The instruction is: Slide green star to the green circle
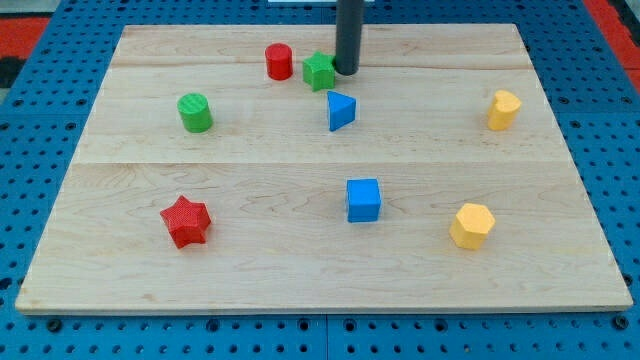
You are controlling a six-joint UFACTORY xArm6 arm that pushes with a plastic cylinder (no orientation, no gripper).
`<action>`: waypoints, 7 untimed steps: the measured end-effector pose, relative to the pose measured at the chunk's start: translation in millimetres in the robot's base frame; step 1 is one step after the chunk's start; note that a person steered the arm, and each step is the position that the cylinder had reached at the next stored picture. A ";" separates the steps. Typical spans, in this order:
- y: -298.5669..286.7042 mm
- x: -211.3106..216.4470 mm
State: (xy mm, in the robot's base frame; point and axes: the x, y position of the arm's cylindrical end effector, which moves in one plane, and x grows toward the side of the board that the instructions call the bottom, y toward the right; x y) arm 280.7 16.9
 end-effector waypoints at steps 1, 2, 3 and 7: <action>-50.7 11.8; -38.3 10.9; -29.8 1.3; -67.6 33.0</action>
State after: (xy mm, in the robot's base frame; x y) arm 313.7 -50.7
